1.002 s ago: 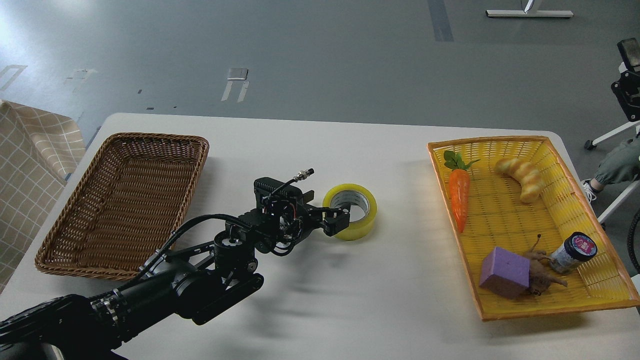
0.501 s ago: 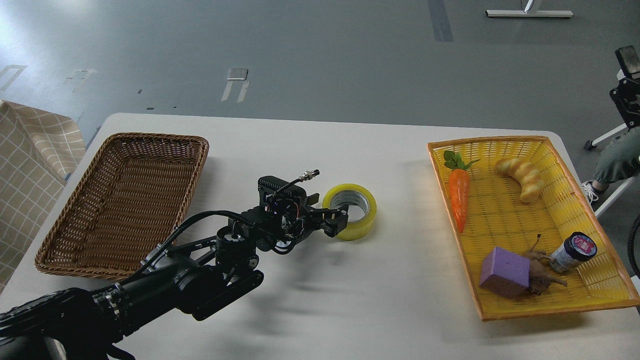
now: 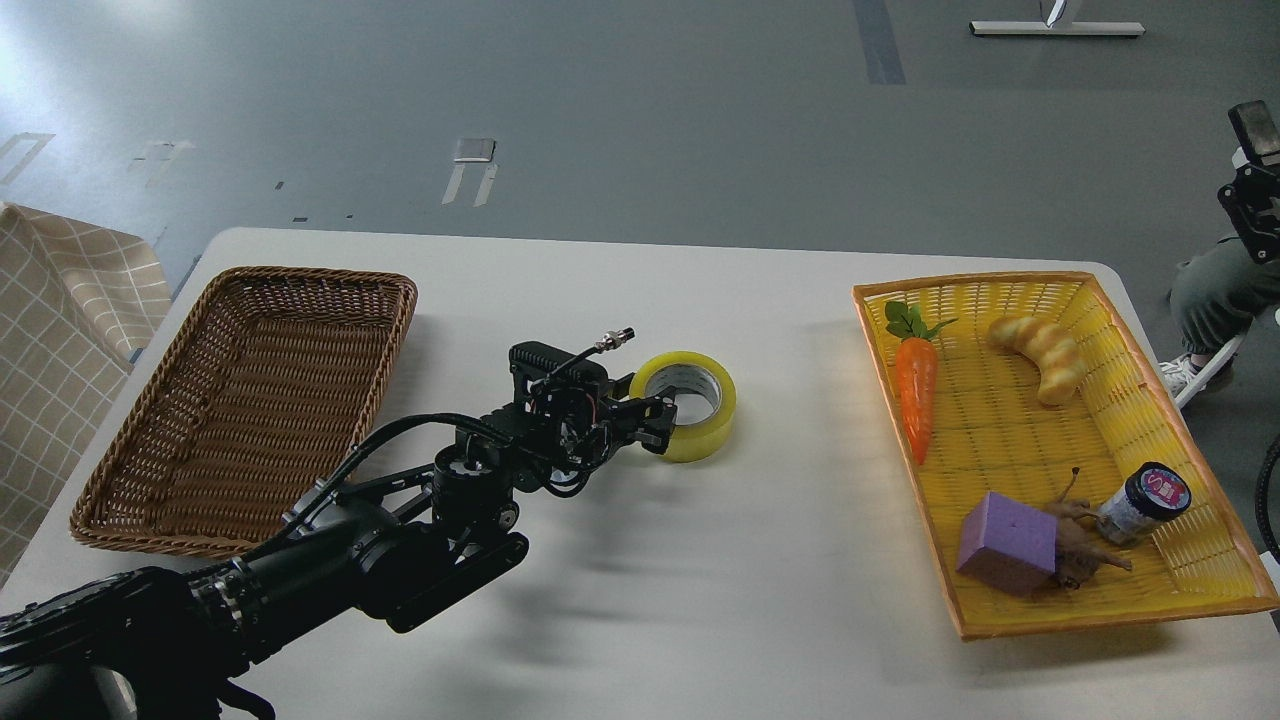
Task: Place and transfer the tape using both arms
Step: 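Grasp the tape roll's rim with the left gripper and lift, then carry the tape over the wicker basket and lower it inside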
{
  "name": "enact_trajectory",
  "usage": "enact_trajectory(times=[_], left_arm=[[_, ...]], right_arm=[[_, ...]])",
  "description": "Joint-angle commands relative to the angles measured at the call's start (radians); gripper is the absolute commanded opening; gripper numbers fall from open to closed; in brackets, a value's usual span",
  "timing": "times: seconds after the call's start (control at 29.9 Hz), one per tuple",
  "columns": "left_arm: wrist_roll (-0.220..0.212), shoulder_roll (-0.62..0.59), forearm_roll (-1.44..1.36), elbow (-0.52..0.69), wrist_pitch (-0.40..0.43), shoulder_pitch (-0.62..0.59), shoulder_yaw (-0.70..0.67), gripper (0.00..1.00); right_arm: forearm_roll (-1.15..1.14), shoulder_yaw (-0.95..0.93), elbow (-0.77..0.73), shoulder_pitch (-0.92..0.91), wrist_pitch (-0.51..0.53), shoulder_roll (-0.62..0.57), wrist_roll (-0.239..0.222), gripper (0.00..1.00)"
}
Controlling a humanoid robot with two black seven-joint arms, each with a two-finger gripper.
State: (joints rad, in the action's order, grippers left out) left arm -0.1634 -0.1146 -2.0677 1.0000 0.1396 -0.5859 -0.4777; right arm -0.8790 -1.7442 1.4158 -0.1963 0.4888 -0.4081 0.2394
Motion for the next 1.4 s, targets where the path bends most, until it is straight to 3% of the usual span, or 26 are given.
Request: enact_trajectory(times=[0.0,0.13,0.43,1.14,1.37], left_arm=[[-0.001,0.001,0.003,-0.003,0.02,0.001,0.001,0.39],[-0.001,0.001,0.034,0.003,0.038,-0.002,0.001,0.27],[-0.001,-0.005,0.052,0.012,0.041,-0.012,-0.001,0.26],[0.001,-0.149,0.121,0.186,0.04,-0.069,-0.012,0.26],[0.001,-0.278,0.17,0.256,0.043,-0.103,-0.015,0.26]], right_arm=[[0.0,0.0,-0.002,0.006,0.0,0.0,0.0,1.0],[0.0,0.0,0.0,0.015,0.0,0.0,0.0,1.0],[0.0,0.0,0.0,0.021,0.0,0.003,0.0,1.0],[0.0,0.005,-0.002,0.021,0.0,0.008,-0.002,1.0],[-0.003,0.005,-0.005,0.021,0.0,0.006,-0.002,1.0]])
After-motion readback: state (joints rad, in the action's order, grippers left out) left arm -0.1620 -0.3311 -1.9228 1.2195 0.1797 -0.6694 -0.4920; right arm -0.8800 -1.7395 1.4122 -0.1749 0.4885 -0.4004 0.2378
